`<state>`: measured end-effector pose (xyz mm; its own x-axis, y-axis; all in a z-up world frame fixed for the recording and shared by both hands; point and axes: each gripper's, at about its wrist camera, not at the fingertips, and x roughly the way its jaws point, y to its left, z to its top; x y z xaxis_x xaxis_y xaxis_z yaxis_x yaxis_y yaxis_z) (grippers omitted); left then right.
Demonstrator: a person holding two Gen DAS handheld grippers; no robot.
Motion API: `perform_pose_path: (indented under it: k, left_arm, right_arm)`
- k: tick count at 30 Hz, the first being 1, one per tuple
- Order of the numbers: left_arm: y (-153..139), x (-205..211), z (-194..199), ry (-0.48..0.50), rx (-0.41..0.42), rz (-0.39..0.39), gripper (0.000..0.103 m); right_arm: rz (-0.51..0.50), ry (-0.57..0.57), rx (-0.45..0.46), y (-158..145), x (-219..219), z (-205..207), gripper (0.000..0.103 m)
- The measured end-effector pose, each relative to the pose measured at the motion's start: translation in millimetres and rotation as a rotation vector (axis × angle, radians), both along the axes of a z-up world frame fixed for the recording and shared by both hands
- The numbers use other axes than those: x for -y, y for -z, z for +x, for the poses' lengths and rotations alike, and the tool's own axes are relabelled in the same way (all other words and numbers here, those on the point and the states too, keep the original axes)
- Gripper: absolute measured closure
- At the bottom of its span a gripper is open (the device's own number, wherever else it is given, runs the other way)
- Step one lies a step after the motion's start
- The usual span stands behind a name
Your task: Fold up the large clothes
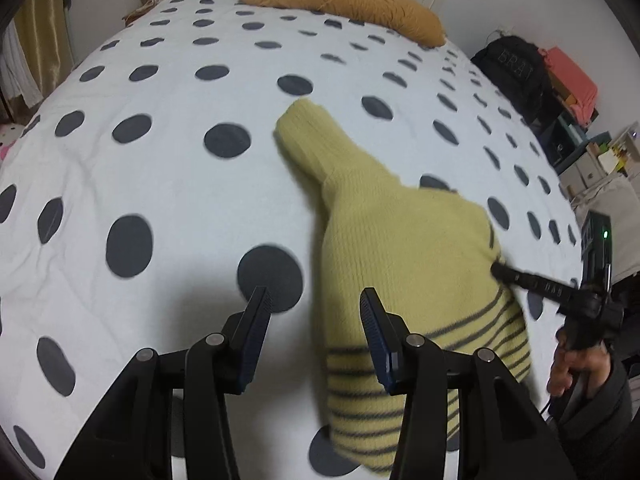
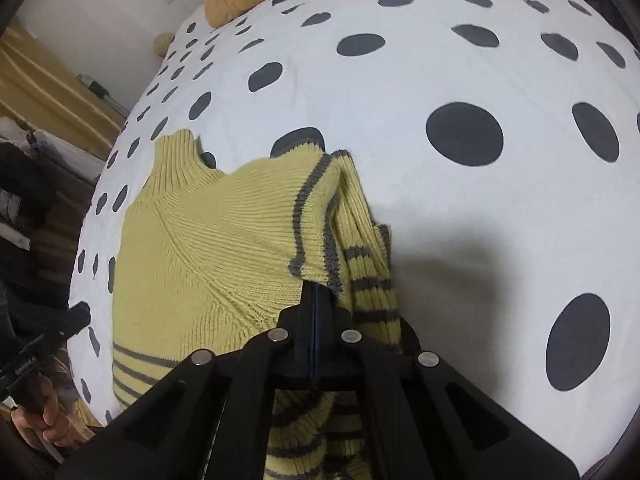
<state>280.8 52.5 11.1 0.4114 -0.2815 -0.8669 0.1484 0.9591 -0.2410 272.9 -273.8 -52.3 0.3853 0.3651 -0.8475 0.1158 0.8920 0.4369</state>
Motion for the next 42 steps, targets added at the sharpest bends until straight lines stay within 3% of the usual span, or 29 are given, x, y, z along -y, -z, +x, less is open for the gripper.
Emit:
perform_pose_path:
  k: [2, 5, 7, 9, 10, 13, 15, 17, 19, 21, 23, 26, 31, 35, 37, 39, 42]
  left_arm:
    - [-6, 14, 15, 0.025, 0.025, -0.004, 0.056]
    - [4, 48, 43, 0.097, 0.016, -0.011, 0.056]
    - [28, 65, 65, 0.102, -0.019, 0.068, 0.057]
    - [61, 70, 89, 0.069, -0.090, 0.111, 0.057]
    - [76, 70, 97, 0.056, -0.112, 0.124, 0.054]
    - [77, 65, 102, 0.026, -0.118, 0.104, 0.057]
    - [50, 56, 84, -0.016, -0.070, 0.123, 0.074]
    - [21, 43, 49, -0.048, 0.015, 0.145, 0.075]
    - [3, 32, 1, -0.072, 0.045, 0.129, 0.075]
    - [-1, 31, -38, -0.080, 0.063, 0.119, 0.075]
    - [17, 40, -71, -0.066, 0.062, 0.164, 0.080]
    - [60, 38, -77, -0.116, 0.004, 0.126, 0.080]
    - [38, 30, -86, -0.170, 0.002, 0.095, 0.081]
    - [21, 35, -108, -0.127, 0.041, 0.120, 0.084]
    - [48, 38, -108, -0.131, -0.033, 0.130, 0.084]
    - [65, 39, -110, -0.143, -0.043, 0.156, 0.081]
    - [57, 42, -107, -0.135, -0.040, 0.194, 0.080]
  right_arm:
    - [0.027, -0.004, 0.022, -14, -7, -1, 0.103]
    - [0.012, -0.104, 0.100, -47, -48, -13, 0.103]
    - [-0.026, -0.121, 0.064, -38, -60, -7, 0.103]
    - [-0.081, -0.092, -0.014, -10, -55, -1, 0.103]
    - [-0.100, -0.087, -0.009, -1, -51, 2, 0.103]
    - [-0.134, -0.085, -0.002, 2, -46, 10, 0.103]
    - [-0.160, -0.092, 0.002, -8, -48, 8, 0.103]
    - [-0.119, -0.081, 0.040, -29, -44, -9, 0.103]
    - [-0.048, -0.088, 0.061, -43, -41, -33, 0.103]
    - [0.016, -0.094, 0.047, -40, -41, -51, 0.102]
    - [0.053, -0.097, 0.003, -20, -42, -63, 0.103]
    - [0.038, -0.098, -0.011, 8, -39, -68, 0.103]
    - [-0.056, -0.102, -0.004, -10, -45, -75, 0.103]
    - [-0.111, -0.104, 0.048, -41, -47, -103, 0.103]
    - [-0.139, -0.114, 0.012, -32, -47, -108, 0.103]
    - [-0.116, -0.083, -0.053, -5, -38, -108, 0.103]
    - [-0.071, -0.054, -0.073, 4, -28, -107, 0.103]
